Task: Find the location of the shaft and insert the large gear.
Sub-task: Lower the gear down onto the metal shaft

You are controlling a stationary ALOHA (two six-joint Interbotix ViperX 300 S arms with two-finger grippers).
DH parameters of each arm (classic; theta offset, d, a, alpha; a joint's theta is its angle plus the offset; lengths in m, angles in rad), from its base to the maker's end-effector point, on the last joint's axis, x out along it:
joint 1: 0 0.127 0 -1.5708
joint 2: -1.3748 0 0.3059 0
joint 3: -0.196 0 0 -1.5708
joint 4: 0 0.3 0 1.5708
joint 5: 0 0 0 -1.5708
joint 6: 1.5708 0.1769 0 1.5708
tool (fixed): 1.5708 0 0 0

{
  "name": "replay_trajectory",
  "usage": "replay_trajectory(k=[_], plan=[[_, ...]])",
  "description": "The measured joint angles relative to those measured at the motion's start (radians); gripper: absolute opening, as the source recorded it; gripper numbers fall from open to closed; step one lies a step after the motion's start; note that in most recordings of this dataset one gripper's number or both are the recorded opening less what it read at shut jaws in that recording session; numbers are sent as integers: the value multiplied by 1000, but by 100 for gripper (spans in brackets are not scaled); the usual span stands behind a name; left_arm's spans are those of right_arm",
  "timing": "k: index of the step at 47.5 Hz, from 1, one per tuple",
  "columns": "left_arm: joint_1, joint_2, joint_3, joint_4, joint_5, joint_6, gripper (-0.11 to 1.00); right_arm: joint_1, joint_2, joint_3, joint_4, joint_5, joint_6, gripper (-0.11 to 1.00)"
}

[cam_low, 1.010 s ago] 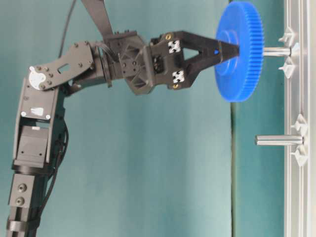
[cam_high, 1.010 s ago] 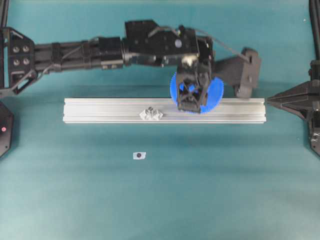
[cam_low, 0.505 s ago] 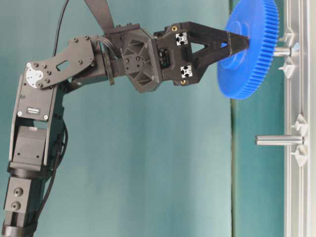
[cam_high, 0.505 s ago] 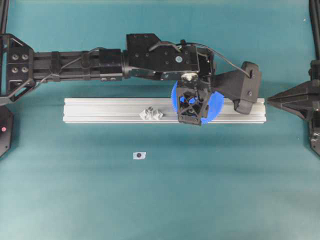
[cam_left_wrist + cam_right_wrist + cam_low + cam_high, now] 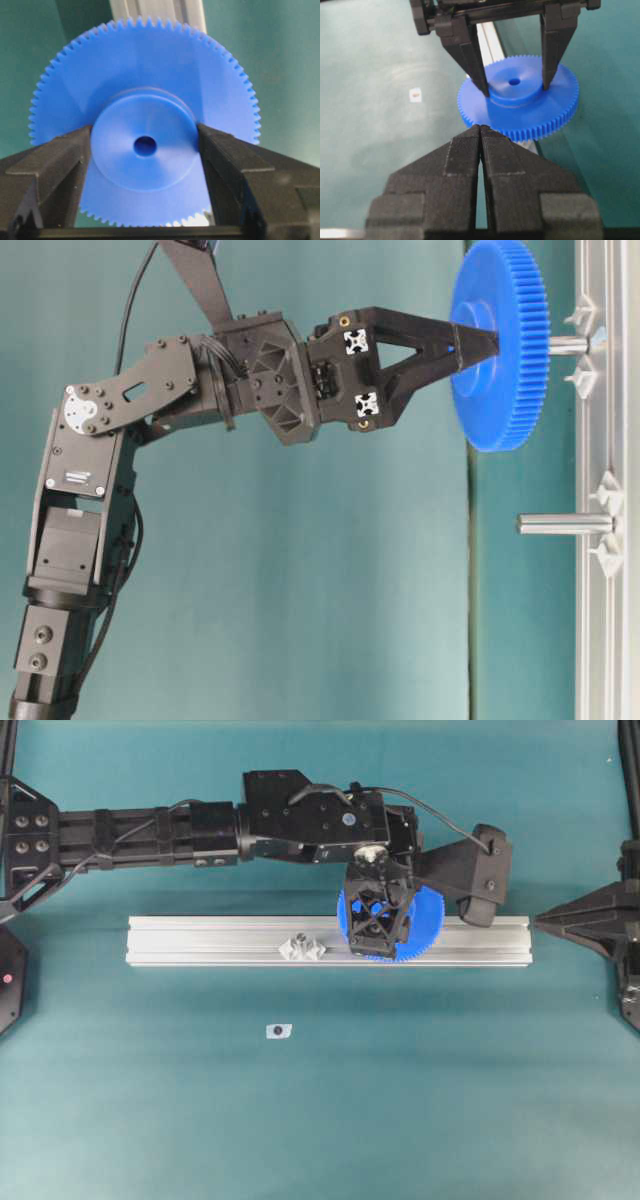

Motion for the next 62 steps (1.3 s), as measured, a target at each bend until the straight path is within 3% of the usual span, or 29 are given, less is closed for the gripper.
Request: replay_trajectory(k=[26, 62], plan=[[2, 28, -54, 0, 6, 9, 70, 2, -12, 0, 0, 0, 0, 2], [2, 28, -55, -2, 14, 0, 70, 0, -11, 0, 0, 0, 2, 2]])
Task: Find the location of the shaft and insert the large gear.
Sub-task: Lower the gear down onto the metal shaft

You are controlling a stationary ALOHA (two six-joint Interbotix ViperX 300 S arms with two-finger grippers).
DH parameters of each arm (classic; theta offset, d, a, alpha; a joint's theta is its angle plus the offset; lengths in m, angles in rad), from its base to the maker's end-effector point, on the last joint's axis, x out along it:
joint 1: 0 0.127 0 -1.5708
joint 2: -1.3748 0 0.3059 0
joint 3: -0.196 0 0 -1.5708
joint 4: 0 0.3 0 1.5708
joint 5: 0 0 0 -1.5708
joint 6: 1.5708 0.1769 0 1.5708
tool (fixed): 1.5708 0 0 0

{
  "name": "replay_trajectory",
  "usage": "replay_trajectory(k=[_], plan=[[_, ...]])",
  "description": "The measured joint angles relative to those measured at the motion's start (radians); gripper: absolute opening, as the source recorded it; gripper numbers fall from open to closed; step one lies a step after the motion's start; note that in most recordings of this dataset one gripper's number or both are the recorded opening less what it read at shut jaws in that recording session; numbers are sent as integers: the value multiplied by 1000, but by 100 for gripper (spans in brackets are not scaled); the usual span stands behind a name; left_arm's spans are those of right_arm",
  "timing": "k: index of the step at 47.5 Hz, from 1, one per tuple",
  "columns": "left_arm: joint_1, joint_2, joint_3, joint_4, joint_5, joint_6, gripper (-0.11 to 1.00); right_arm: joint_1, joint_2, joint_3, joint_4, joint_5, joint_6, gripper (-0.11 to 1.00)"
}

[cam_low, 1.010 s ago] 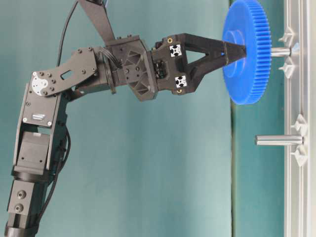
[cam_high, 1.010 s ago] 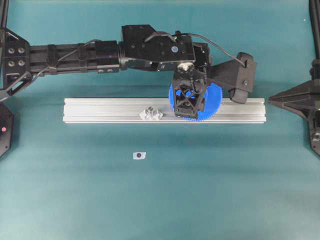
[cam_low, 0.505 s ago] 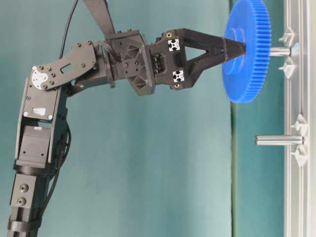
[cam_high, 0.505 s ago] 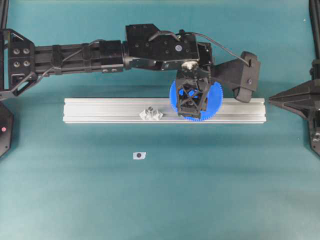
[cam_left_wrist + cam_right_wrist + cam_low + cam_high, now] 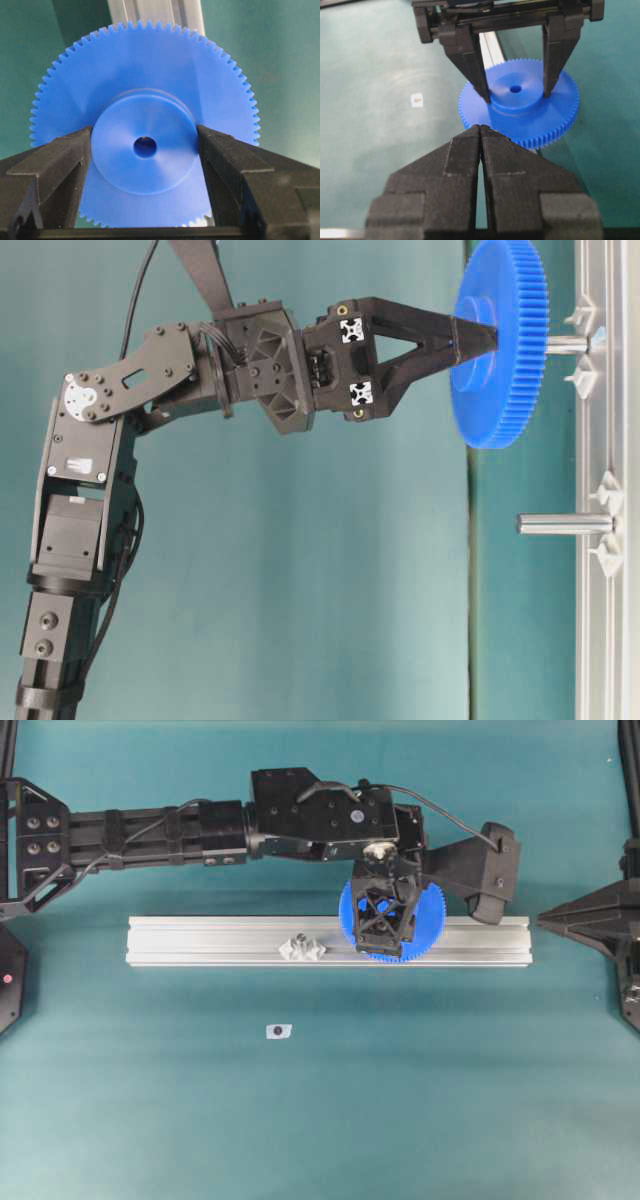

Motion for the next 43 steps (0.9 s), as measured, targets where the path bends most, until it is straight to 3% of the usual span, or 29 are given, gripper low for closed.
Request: replay_trajectory(k=[15, 21, 43], plan=[[-3, 2, 0, 2, 2, 0, 71, 2, 0, 0, 0, 0, 0, 2], [-3, 2, 0, 2, 3, -2, 87, 2, -2, 0, 0, 0, 0, 2], [-11, 2, -20, 2, 8, -15, 86, 0, -2, 0, 0, 0, 0, 2]])
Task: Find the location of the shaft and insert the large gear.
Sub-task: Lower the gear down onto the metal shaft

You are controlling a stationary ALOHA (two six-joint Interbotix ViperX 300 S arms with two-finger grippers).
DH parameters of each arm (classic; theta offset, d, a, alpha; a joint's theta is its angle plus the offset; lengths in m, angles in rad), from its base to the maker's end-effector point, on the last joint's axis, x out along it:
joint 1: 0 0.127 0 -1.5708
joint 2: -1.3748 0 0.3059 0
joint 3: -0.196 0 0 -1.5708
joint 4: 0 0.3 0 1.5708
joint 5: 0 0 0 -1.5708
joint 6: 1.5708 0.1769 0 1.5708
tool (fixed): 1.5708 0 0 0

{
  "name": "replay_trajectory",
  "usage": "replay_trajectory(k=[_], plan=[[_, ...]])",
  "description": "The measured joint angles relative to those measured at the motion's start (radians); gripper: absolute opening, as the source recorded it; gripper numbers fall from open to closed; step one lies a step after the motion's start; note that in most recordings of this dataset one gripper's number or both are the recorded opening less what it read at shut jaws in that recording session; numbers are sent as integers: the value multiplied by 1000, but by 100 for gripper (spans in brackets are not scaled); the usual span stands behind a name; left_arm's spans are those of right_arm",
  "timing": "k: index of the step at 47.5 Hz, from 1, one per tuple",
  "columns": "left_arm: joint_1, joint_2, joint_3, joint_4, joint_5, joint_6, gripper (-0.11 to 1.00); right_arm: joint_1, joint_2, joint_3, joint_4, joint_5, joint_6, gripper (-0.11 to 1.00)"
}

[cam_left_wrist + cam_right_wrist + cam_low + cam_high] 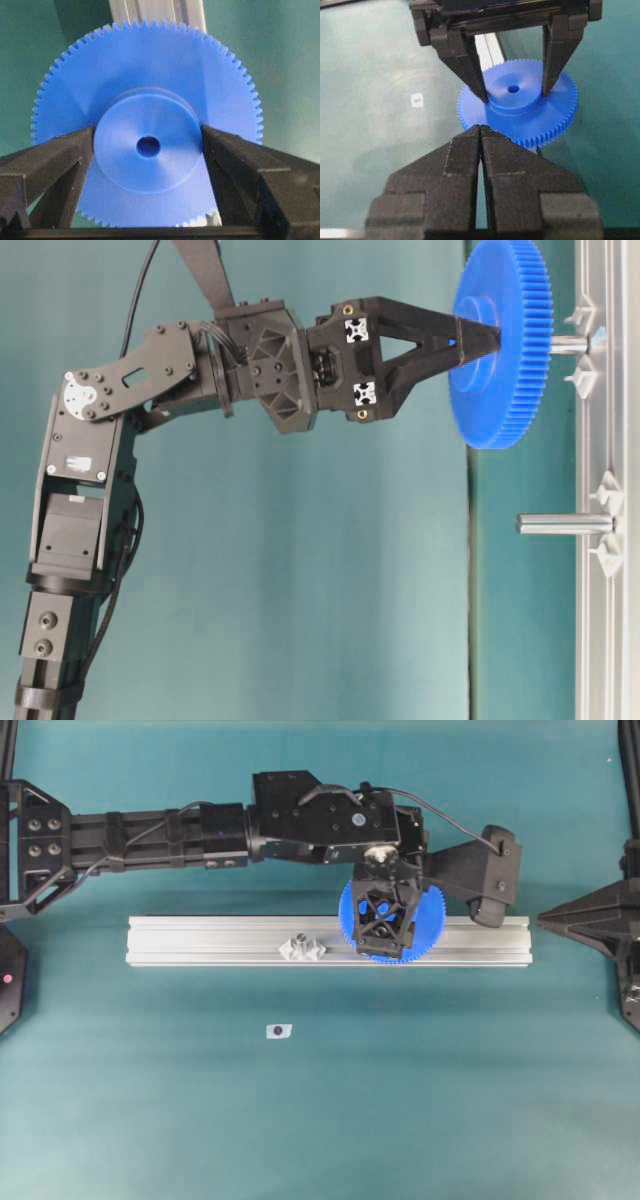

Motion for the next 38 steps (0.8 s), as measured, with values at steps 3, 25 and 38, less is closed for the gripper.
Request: replay_trajectory(k=[3, 25, 38], plan=[[-2, 0, -14, 0, 9, -2, 86, 0, 0, 0, 0, 0, 0, 2], [6, 12, -103, 2, 83, -5, 86, 0, 0, 0, 0, 0, 0, 2], [6, 15, -104, 2, 84, -6, 86, 0, -2, 0, 0, 0, 2, 2]])
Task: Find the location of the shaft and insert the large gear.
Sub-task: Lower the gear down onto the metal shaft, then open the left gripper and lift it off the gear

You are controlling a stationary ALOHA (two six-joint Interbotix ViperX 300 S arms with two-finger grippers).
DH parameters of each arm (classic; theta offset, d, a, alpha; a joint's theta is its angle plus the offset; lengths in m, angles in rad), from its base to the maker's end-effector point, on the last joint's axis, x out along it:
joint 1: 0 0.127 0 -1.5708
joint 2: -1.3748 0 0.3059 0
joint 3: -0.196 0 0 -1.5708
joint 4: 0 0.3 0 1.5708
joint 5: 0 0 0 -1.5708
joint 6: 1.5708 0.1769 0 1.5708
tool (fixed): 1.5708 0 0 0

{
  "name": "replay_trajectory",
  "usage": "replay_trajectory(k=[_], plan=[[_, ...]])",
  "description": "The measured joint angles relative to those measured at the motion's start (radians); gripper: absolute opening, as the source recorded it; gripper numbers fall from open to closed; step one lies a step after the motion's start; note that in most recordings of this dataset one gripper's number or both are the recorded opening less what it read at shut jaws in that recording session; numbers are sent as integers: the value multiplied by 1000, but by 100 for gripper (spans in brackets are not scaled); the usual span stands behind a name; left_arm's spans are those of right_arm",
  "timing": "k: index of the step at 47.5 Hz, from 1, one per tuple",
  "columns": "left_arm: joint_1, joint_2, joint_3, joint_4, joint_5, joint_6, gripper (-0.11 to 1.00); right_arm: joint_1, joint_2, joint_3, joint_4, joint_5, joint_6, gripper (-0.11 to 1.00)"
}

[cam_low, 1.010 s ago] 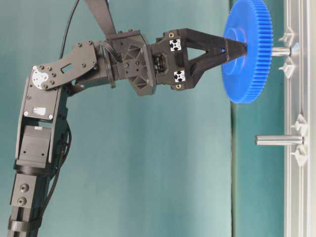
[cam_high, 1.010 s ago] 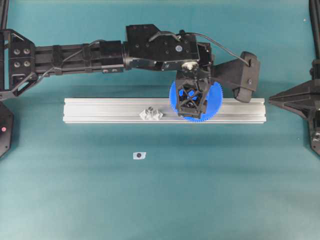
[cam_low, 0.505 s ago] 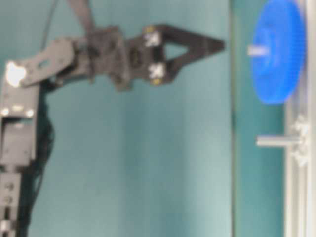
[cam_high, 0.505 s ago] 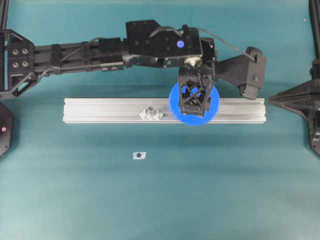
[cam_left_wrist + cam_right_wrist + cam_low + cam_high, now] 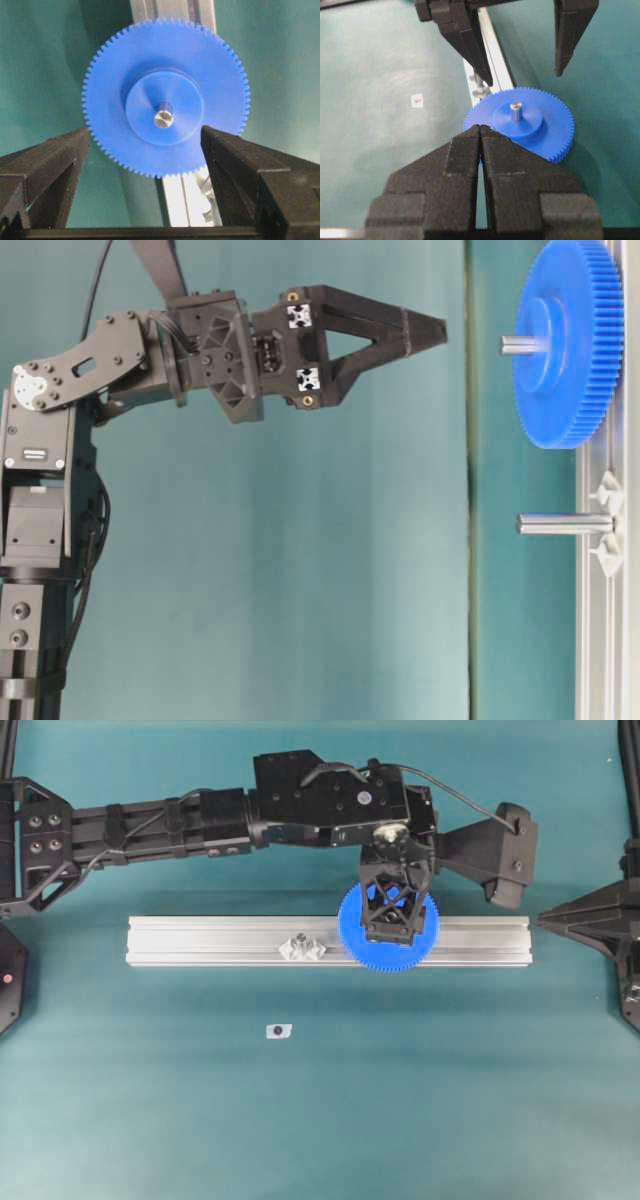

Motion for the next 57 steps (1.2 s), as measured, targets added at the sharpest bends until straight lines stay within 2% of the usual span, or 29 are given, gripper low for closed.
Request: replay_trajectory(k=[21, 57], plan=[[-12, 0, -3, 0, 2, -41, 86, 0, 2, 0, 0, 0, 0, 2], [-23, -60, -12, 0, 21, -64, 86, 0, 0, 0, 0, 0, 0, 2]])
